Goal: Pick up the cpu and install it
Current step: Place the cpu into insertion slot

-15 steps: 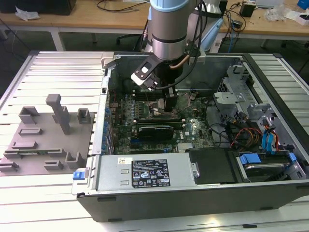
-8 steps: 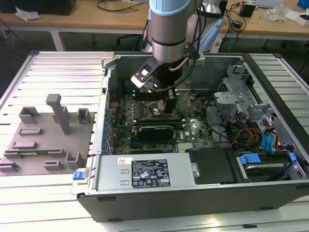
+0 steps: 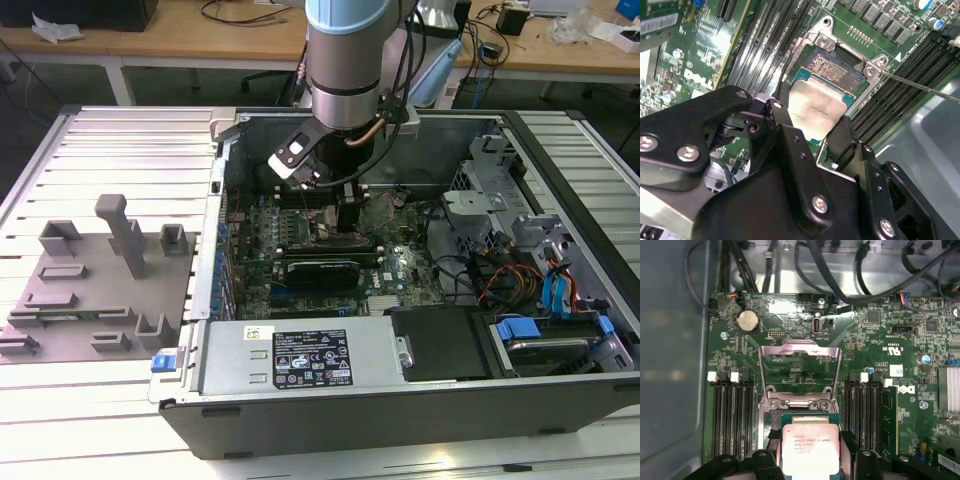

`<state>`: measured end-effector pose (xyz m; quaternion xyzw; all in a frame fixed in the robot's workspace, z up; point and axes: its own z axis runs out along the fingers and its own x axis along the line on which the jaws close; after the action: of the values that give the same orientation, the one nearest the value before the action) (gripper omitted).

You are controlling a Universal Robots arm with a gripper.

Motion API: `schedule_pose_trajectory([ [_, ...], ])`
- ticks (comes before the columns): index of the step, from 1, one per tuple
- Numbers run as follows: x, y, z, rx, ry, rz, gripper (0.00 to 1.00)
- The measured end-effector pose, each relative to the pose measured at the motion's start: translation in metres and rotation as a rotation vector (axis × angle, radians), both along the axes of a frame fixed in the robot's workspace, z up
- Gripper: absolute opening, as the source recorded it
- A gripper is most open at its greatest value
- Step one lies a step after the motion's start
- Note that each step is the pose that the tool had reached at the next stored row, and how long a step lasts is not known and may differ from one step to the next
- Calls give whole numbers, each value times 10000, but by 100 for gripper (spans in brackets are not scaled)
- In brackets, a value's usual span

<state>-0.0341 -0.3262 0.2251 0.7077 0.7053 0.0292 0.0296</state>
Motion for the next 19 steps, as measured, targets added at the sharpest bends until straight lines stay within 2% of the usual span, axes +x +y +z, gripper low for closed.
schedule_pose_trajectory([
  [1,-2,0,-9,0,-1,-116,55],
  [7,-1,1,-21,2,-2,-137,55],
  [11,-3,1,-67,0,-1,-138,55],
  [19,-17,27,-114,-1,0,-137,55],
])
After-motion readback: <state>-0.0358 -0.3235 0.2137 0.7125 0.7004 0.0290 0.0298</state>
